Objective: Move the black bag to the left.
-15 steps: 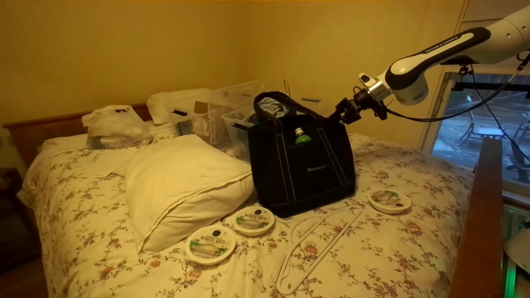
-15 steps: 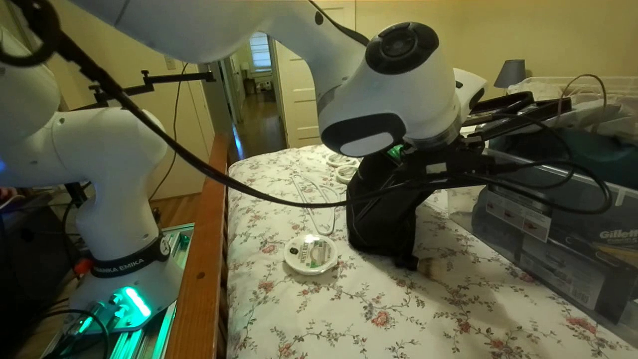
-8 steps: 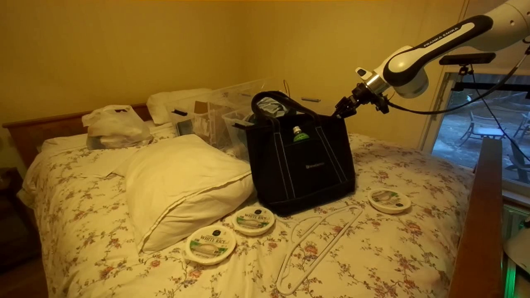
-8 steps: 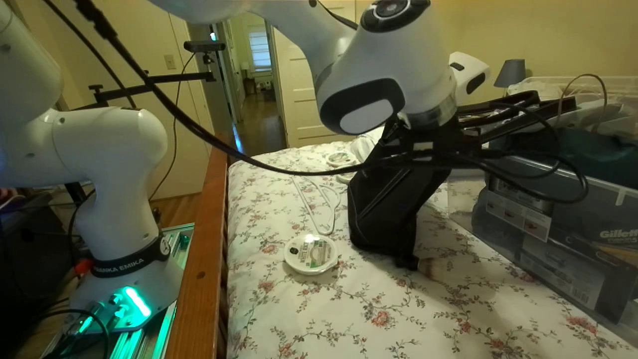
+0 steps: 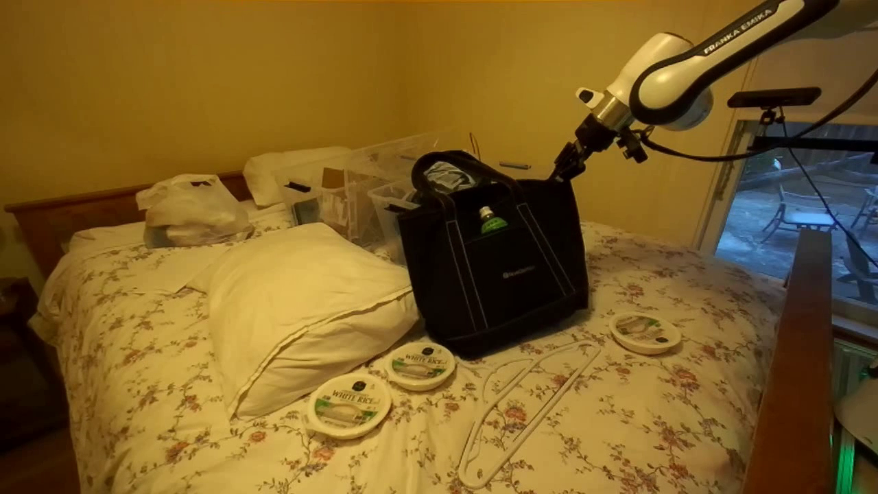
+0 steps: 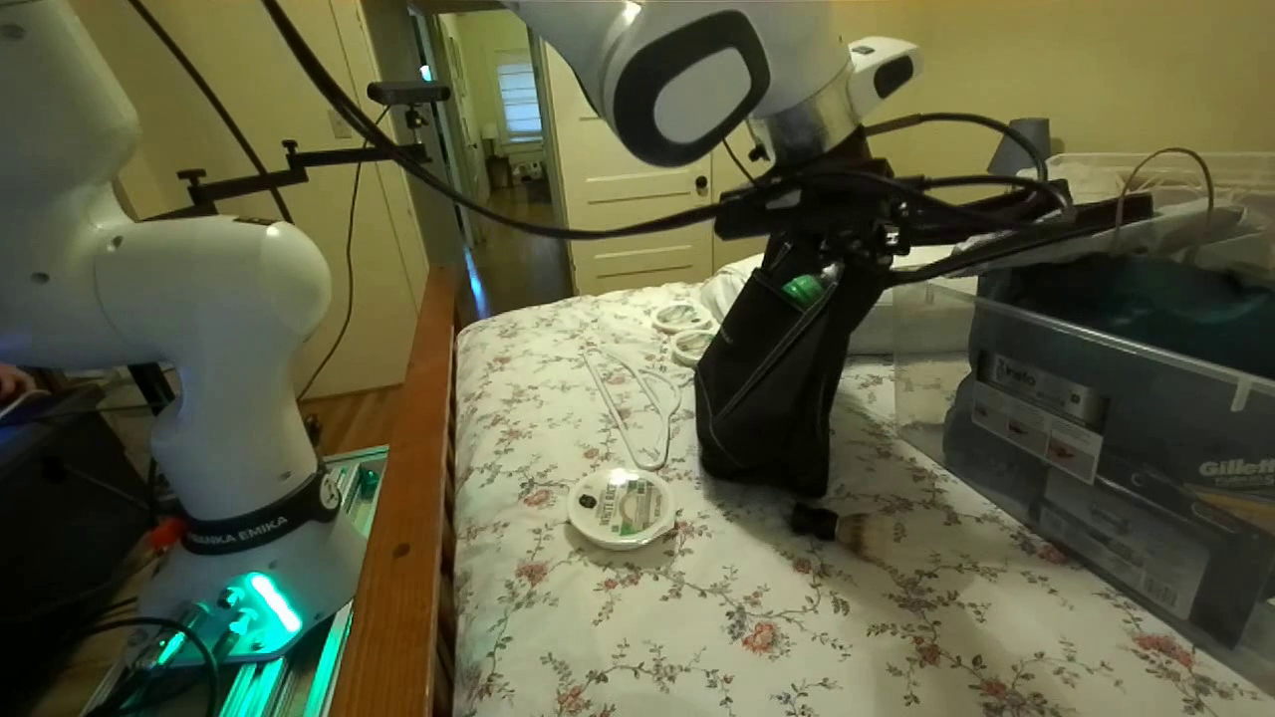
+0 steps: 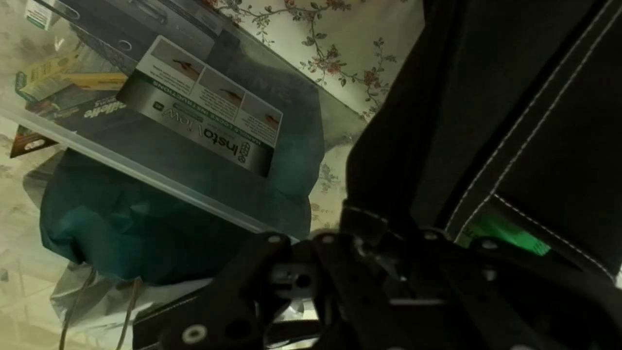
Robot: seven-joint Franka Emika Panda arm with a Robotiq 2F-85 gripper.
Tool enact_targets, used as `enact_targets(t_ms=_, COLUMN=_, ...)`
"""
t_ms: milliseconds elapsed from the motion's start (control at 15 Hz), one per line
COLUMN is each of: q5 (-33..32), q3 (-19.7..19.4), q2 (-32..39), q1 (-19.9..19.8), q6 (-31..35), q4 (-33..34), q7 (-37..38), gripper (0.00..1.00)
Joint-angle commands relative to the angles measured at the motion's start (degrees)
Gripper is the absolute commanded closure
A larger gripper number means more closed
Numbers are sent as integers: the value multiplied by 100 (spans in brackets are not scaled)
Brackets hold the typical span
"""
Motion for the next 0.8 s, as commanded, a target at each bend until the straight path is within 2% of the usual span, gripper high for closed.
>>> enact_targets(t_ms=0, q5=221, q3=1289, q2=-242, q1=-877, q6=-1132, q4=719, q7=763, gripper=97)
enact_targets(t_ms=133, q5=216, q3=1756, q2=-591, q1=-1169, q6=-1346, q4=843, q7=1154, gripper=97)
enact_targets(t_ms=200, q5=489, q3=1627, q2=72, q1=-1139, q6=-1090, q4=637, q7=680, gripper=87)
enact_targets(t_ms=333, q5=526, q3=1908, q2=-90, q1=-1354, q6=-1266, q4=775, q7=835, gripper=87)
enact_targets(t_ms=600, q5=513, q3=1889, q2=-248, q1=-1376, q6=-1305, q4=768, q7=853, gripper=87)
enact_targets(t_ms=667, q5=514, q3=1891, q2=-248, q1=-1377, q6=-1305, q4=768, q7=853, gripper=97)
enact_targets(t_ms=733, q5=665, q3=1970, q2=-345, q1=-1320, q6=-1353, q4=778, q7=859, gripper=97)
